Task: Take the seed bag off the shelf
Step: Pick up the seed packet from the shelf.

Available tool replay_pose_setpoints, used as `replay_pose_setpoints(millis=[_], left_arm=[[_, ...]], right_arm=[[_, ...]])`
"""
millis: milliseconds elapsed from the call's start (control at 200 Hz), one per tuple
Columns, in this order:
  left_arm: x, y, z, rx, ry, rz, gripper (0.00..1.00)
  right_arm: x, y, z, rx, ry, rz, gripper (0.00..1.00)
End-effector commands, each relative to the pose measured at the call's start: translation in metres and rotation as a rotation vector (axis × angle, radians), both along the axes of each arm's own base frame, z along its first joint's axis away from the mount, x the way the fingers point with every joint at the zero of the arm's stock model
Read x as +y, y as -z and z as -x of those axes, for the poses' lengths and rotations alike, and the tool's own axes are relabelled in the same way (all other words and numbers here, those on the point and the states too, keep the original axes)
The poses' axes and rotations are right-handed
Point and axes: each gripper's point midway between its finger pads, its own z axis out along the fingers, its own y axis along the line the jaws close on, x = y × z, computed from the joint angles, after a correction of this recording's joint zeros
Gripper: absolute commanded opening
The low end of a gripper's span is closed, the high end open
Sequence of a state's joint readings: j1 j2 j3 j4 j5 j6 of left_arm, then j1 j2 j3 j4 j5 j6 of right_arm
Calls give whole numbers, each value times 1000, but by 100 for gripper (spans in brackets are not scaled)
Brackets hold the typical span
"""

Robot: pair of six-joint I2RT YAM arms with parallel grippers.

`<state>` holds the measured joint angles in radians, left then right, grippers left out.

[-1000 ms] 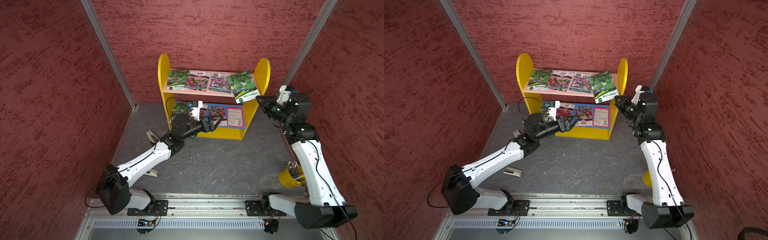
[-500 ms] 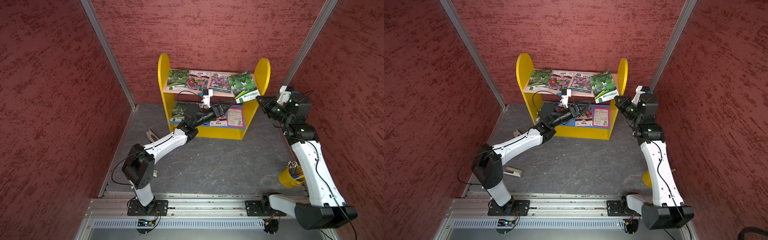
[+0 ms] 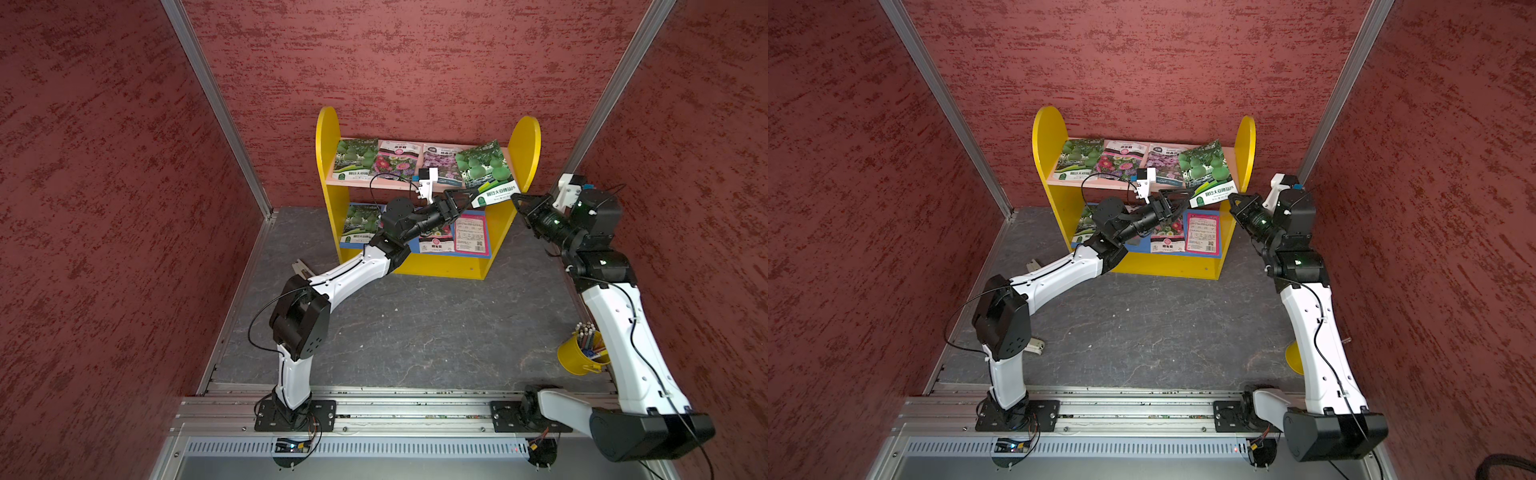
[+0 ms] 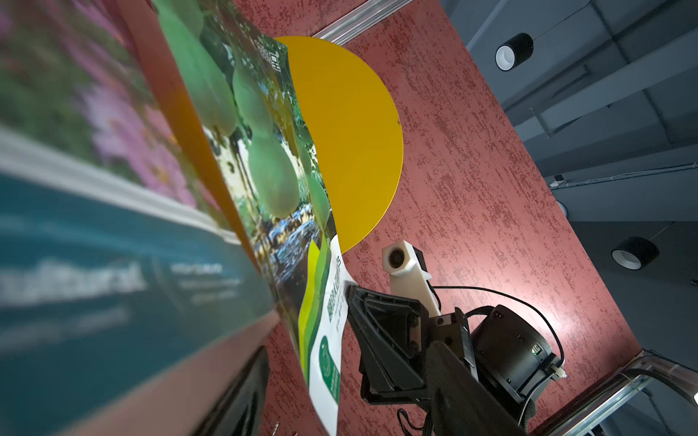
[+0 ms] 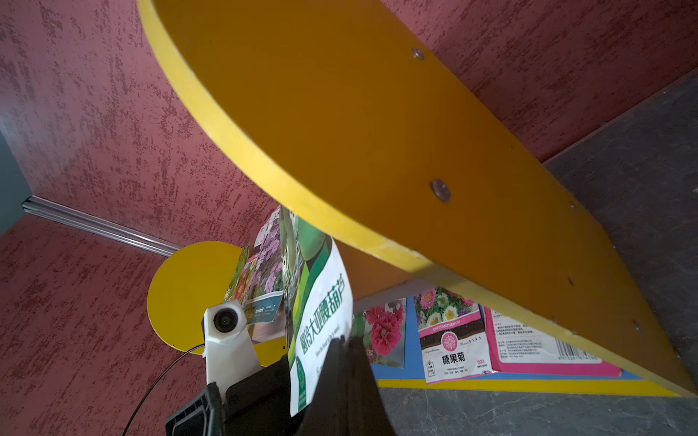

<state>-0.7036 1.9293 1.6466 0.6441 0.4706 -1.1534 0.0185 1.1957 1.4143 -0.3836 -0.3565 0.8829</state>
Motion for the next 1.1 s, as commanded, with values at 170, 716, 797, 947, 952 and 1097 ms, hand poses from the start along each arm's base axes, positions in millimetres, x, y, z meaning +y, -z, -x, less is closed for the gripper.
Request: replay_pose_setpoints(millis=[170,716,797,947,952,1097], left_arm=[[-14,-4,-3,1,24,10,38],[-3,-22,27,-89,108,-2,0],[7,-23,39,-111,134,-18,0],[34,-27,66,-169,193,-56,0],[35,-26,67,-170,196,-59,0],[59,-30,99,-237,251,-120,0]], right_arm=[[0,-12,6,-51,-10,-2,0],[14,-38,41,-168,-106,41,42],[19,-41,55,-188,-140,76,61],[31,-42,81,-212,-239,168,84],[32,-42,82,-212,-241,172,85],[43,-40,102,-225,-345,257,88]])
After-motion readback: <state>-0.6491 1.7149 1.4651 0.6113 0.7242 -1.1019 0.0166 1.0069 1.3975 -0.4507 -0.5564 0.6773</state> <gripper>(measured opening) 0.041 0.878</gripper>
